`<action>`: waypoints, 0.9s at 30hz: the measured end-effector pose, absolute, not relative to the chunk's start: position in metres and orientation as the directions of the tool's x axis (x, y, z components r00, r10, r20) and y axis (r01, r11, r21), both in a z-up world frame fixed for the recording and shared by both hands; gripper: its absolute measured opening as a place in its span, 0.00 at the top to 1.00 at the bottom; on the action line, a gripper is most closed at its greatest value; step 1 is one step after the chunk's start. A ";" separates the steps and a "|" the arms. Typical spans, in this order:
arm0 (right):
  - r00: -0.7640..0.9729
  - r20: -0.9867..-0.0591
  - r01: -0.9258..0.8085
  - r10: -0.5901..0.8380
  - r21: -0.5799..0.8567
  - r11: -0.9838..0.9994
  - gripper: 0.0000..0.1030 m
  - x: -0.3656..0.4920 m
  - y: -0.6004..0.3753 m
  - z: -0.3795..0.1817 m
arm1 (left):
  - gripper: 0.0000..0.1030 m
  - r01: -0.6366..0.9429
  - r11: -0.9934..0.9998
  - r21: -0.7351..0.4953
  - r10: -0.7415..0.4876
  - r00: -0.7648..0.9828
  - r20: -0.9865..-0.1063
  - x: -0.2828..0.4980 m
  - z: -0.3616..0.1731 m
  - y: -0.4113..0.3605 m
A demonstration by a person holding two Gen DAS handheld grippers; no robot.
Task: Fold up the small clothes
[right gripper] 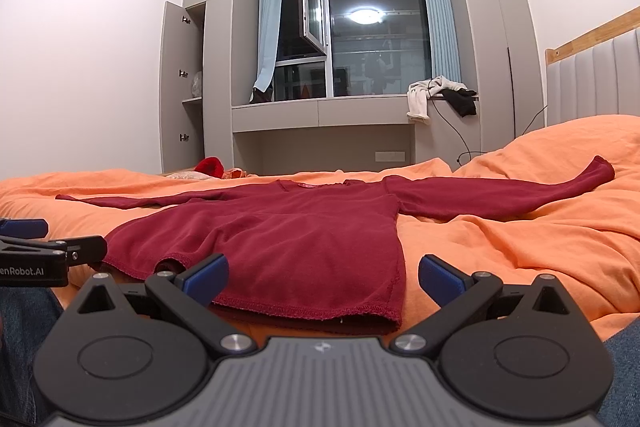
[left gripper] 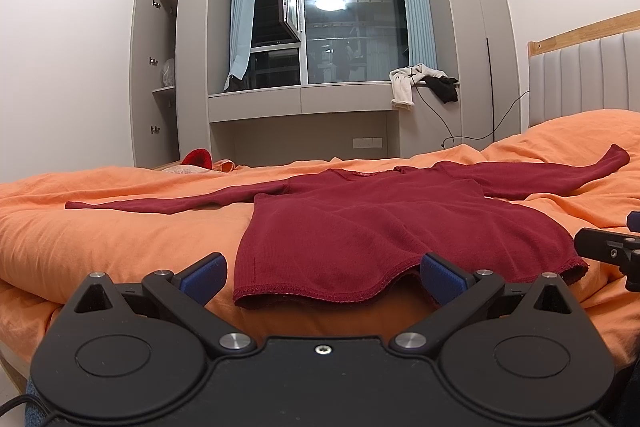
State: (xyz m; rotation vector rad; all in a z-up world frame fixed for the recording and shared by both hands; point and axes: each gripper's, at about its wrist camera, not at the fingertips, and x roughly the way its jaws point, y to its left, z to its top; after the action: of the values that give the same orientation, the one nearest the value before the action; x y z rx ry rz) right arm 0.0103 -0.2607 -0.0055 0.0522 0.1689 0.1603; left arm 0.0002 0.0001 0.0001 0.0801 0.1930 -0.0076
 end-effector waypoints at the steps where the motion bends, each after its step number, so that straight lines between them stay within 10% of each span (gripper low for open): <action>1: 0.973 -0.164 -0.153 0.162 0.066 0.986 0.00 0.010 -0.261 -0.005 | 0.00 0.015 0.997 0.077 0.001 0.981 -0.194 0.000 0.000 0.000; 27: 0.909 -0.414 0.093 -0.043 0.102 0.990 0.00 0.120 -0.328 0.048 | 0.00 -0.094 0.995 -0.022 0.081 0.935 -0.344 0.145 0.068 0.015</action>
State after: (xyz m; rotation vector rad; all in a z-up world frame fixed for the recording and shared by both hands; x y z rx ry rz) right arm 0.1196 -0.3283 0.0484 0.1205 0.4236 -0.0707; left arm 0.1451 0.0148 0.0676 -0.0378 0.3501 0.0890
